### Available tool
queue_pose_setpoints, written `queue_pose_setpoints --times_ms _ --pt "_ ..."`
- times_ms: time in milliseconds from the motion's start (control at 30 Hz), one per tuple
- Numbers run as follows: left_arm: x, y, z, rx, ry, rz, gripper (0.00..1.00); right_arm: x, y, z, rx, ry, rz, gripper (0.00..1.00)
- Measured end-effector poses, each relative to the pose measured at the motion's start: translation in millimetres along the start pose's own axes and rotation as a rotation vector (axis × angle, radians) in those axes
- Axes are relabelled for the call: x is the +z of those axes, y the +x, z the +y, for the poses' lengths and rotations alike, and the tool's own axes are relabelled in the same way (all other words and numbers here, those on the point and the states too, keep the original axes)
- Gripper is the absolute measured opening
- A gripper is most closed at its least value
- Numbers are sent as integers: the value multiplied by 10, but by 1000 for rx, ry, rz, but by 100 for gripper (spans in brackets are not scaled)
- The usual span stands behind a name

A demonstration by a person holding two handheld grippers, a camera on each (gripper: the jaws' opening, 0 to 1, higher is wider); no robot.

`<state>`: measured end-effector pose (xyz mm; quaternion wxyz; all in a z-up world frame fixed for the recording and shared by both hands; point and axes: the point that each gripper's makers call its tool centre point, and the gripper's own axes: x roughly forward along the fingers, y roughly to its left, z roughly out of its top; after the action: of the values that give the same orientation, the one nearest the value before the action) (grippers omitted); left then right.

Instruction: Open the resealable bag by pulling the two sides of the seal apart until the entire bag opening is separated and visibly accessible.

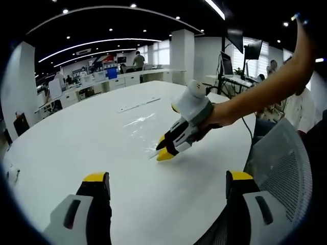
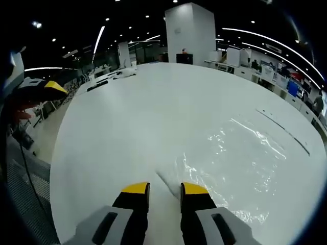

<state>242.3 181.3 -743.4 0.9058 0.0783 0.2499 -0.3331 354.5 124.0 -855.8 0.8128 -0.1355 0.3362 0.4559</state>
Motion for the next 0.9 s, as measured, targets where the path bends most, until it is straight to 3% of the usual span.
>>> queue_pose_setpoints --times_ms 133,200,267,333,667,767,900 --pt "-48 15 4 -1 -5 16 91 -2 4 -20 -6 -18 -9 17" --pt "-49 21 0 -4 -4 19 91 -13 4 -35 -15 -71 -7 15" --pt "-46 42 -5 -7 1 19 91 1 12 -26 -18 -187 -23 12" --pt "-69 76 -17 -17 10 33 90 -27 -4 22 4 -137 -35 7" --pt "-100 157 -88 -40 31 47 88 -49 -7 126 27 -258 -16 1" --pt "-131 153 -105 -38 45 54 87 -70 -11 199 60 -195 -8 1" --pt "-139 134 -115 -40 73 63 87 -89 -26 206 67 -194 4 1"
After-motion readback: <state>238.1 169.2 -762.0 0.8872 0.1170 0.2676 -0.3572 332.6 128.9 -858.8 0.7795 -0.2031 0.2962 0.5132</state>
